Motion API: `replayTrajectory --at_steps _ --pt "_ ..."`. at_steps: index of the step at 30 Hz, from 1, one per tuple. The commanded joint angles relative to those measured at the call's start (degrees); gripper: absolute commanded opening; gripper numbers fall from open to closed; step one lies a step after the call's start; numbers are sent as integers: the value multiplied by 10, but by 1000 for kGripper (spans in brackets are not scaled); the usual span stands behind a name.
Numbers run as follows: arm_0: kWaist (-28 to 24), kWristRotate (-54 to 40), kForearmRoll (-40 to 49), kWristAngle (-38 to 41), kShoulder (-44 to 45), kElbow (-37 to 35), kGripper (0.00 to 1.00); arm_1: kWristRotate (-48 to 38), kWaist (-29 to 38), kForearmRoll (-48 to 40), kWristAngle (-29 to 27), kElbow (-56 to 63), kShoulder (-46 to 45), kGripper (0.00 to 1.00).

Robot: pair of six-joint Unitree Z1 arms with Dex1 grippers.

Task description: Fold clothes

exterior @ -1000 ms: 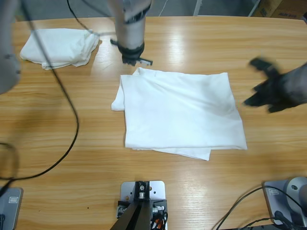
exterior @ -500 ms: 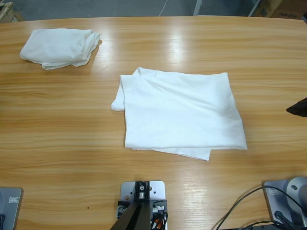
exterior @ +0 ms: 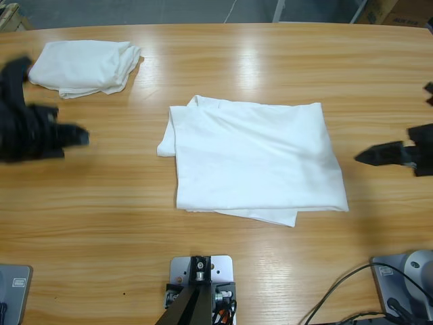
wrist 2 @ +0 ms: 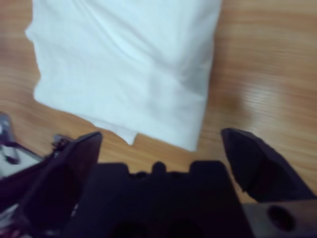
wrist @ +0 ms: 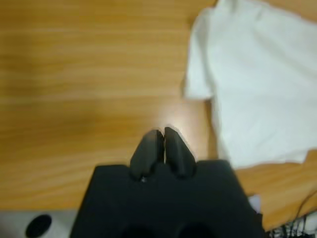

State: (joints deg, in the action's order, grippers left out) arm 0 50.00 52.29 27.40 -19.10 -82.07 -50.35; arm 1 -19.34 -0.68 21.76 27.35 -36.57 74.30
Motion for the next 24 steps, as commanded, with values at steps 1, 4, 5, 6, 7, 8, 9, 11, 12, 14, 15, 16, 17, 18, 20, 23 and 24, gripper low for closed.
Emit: replayTrajectory --at_steps 1,4,5,6,7,8,9,11,12,14,15,16,17,18,20,23,24 --pt "-18 24 -113 64 8 100 973 -15 -80 -149 15 101 113 968" --pt "-48 34 -178 110 17 146 973 -23 -105 -176 18 111 138 968" --pt "-62 36 -198 122 21 161 973 -23 -105 -186 24 115 148 967" --pt "-74 35 -207 132 24 167 973 -23 -105 -194 27 117 155 961" --pt "-85 31 -210 140 25 167 973 -23 -105 -206 32 121 167 954" --pt "-95 25 -214 146 28 166 973 -23 -108 -227 42 128 184 949" --pt "-103 22 -217 150 29 166 973 -23 -112 -249 54 135 204 945" --pt "-113 21 -228 162 29 164 973 -24 -118 -286 73 145 243 943" --pt "-114 21 -232 166 27 164 973 -24 -118 -298 76 148 256 932" --pt "-114 22 -233 169 20 164 973 -25 -118 -323 86 155 270 926" --pt "-114 22 -233 169 16 166 973 -25 -119 -331 93 157 271 903" --pt "-114 22 -233 169 11 166 973 -25 -119 -336 100 159 271 886" --pt "-114 22 -233 169 6 166 973 -25 -118 -336 107 159 269 866" --pt "-114 22 -233 169 1 165 973 -25 -118 -336 114 159 268 845" --pt "-114 24 -244 170 -7 163 973 -25 -119 -336 130 159 269 836" --pt "-114 26 -250 172 -12 161 973 -24 -119 -335 165 159 289 775" --pt "-114 26 -249 172 -11 162 973 -24 -119 -335 167 159 291 773"
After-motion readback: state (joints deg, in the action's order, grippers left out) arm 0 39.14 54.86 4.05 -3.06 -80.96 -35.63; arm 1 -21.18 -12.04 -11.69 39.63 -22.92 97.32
